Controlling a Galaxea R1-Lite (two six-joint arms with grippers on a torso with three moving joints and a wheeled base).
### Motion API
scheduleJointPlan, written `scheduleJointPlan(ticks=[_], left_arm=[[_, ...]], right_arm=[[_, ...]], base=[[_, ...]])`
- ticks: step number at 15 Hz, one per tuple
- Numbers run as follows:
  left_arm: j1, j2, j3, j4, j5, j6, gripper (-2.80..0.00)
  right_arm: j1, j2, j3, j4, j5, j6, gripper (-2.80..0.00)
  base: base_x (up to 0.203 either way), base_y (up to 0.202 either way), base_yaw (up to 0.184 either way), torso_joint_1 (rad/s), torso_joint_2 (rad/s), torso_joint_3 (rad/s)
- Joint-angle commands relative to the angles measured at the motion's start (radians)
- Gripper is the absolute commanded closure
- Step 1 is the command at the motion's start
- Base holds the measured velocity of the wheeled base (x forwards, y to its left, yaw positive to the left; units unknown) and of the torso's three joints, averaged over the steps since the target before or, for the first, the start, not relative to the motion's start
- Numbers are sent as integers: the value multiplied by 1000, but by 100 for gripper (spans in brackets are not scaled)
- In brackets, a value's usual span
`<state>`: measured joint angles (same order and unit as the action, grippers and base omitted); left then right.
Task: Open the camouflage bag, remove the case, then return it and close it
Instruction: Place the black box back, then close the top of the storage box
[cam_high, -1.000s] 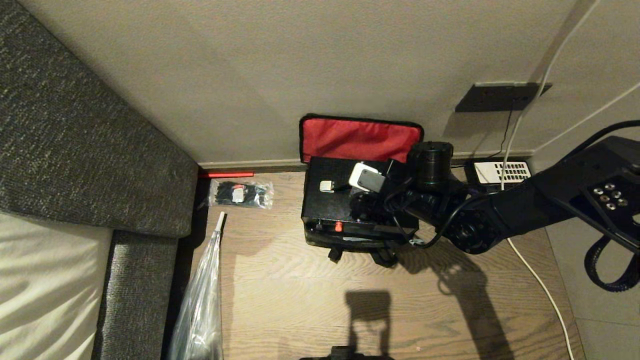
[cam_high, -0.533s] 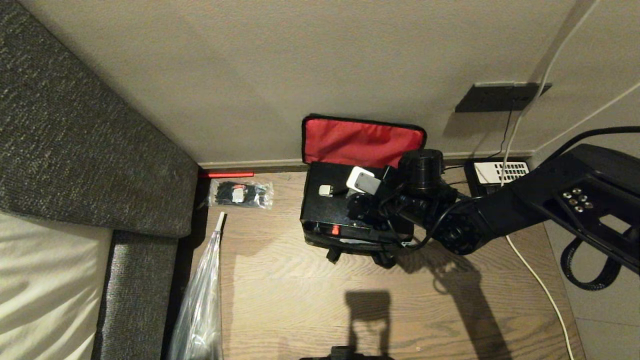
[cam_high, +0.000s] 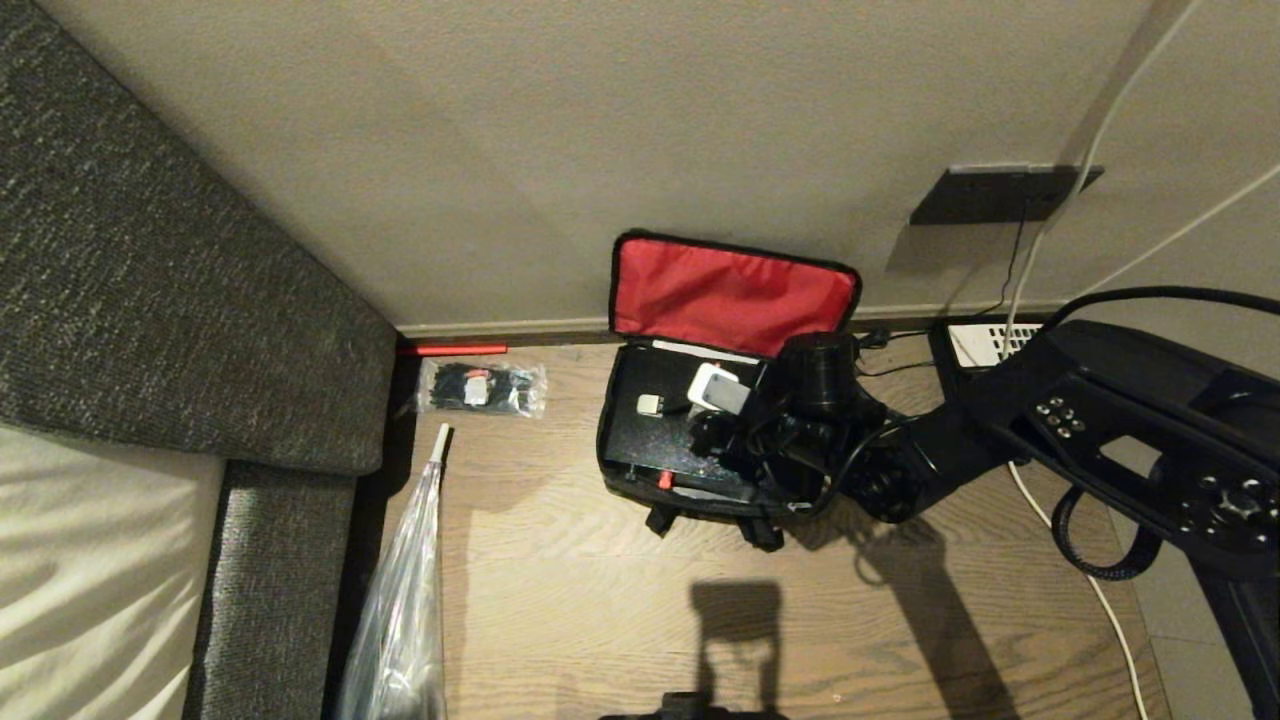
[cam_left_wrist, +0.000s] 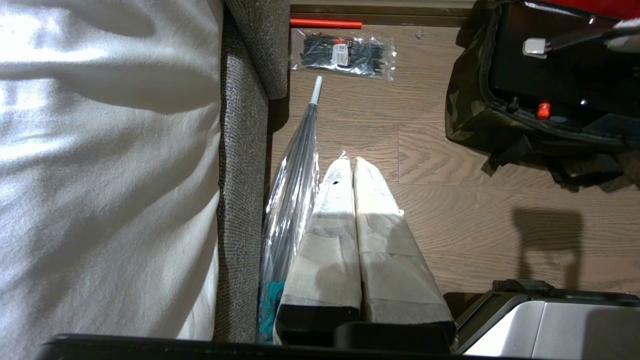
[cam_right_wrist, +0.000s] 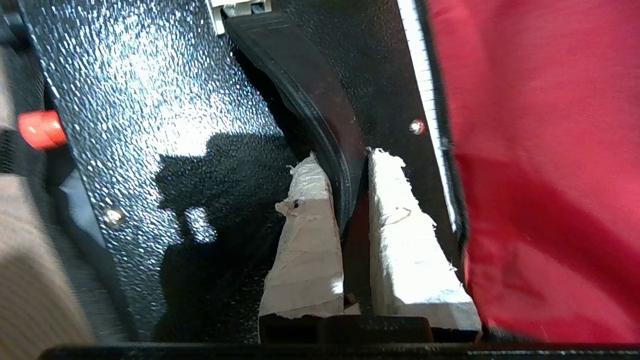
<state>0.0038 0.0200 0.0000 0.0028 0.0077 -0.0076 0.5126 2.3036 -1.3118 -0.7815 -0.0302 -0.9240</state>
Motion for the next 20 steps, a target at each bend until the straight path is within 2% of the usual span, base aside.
scheduleJointPlan(ticks=[1, 6, 7, 12, 18, 19, 20], left_arm=[[1, 5, 3, 0, 0, 0, 0], [1, 9, 3, 0, 0, 0, 0], [1, 11, 3, 0, 0, -1, 0], [1, 12, 3, 0, 0, 0, 0], [1, 9, 3, 0, 0, 0, 0], [1, 3, 3, 0, 0, 0, 0], [1, 3, 3, 0, 0, 0, 0]], right_arm=[[-11, 48, -15, -3, 2, -4, 0], [-16, 71, -15, 7, 7, 26, 0], [-16, 70, -9, 10, 6, 25, -280], [-20, 36, 67, 8, 4, 20, -280], [-22, -239, 331, 13, -12, 52, -280], [-28, -303, 384, 17, -20, 66, 0], [-34, -365, 436, 30, -30, 87, 0]], base=[[0, 0, 0, 0, 0, 0], [0, 0, 0, 0, 0, 0], [0, 0, 0, 0, 0, 0], [0, 0, 0, 0, -5, 4], [0, 0, 0, 0, 0, 0], [0, 0, 0, 0, 0, 0], [0, 0, 0, 0, 0, 0]])
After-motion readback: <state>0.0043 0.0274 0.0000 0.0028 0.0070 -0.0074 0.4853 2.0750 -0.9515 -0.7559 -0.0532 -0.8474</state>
